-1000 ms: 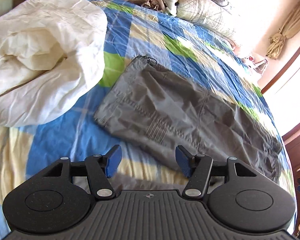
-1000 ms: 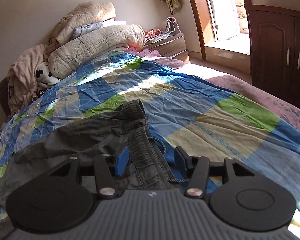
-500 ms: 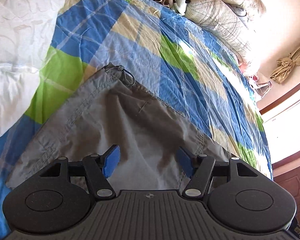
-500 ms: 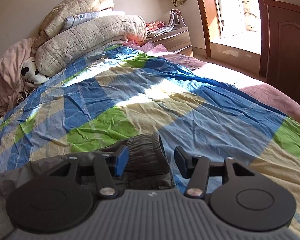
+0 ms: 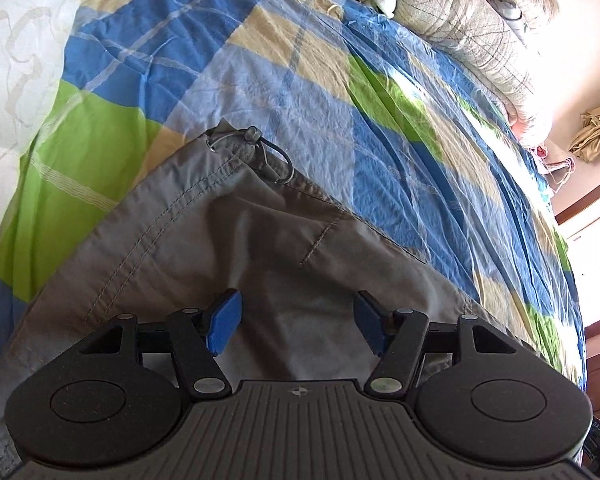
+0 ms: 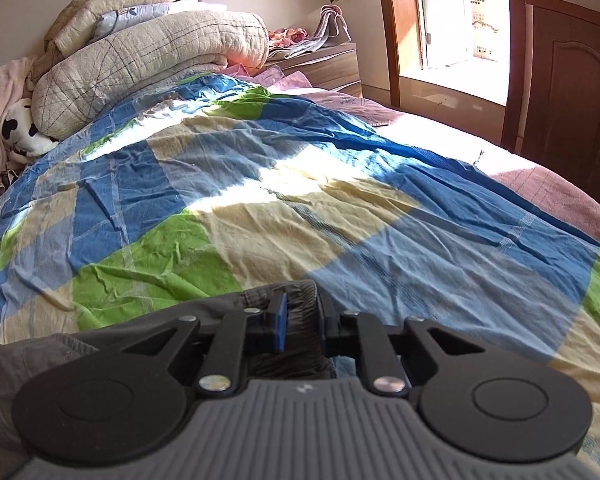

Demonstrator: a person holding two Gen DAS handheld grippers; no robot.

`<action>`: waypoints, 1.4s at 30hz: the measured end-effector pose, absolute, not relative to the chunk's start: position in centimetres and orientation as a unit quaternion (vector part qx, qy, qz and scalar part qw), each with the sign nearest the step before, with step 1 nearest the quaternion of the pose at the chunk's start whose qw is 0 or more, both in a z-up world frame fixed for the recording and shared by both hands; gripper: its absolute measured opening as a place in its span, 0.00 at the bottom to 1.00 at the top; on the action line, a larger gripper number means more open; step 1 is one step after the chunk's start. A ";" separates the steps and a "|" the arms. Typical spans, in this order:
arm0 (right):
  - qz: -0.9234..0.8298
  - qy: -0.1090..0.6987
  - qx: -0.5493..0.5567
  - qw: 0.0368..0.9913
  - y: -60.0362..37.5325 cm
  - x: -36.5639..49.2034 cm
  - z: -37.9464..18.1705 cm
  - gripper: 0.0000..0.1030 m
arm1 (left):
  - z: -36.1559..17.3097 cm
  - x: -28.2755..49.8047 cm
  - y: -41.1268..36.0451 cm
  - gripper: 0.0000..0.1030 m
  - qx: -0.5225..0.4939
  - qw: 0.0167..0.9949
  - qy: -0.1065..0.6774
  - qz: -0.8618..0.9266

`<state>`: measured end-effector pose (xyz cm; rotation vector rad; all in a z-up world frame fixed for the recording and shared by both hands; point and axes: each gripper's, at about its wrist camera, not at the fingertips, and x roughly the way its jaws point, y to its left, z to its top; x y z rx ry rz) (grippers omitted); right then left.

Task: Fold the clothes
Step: 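Move left gripper to grey trousers' drawstring cuff while right moves to dark pants waistband, then grasp the grey drawstring cuff with left gripper while right grasps the dark pants waistband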

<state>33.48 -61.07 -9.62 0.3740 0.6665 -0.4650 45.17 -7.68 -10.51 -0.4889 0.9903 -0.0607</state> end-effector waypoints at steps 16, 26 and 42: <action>-0.164 0.293 0.229 0.914 -60.1 30.8 -1.7 0.44 | -5.1 44.9 -6.1 0.76 -0.274 0.851 0.449 -0.013; -0.126 0.332 0.314 0.880 -57.0 35.0 -2.9 0.45 | -6.9 48.2 -5.6 0.76 -0.361 0.813 0.458 -0.006; -0.202 0.422 0.397 0.790 -57.2 38.3 -4.7 0.47 | -8.8 53.3 -6.9 0.75 -0.395 0.732 0.548 0.092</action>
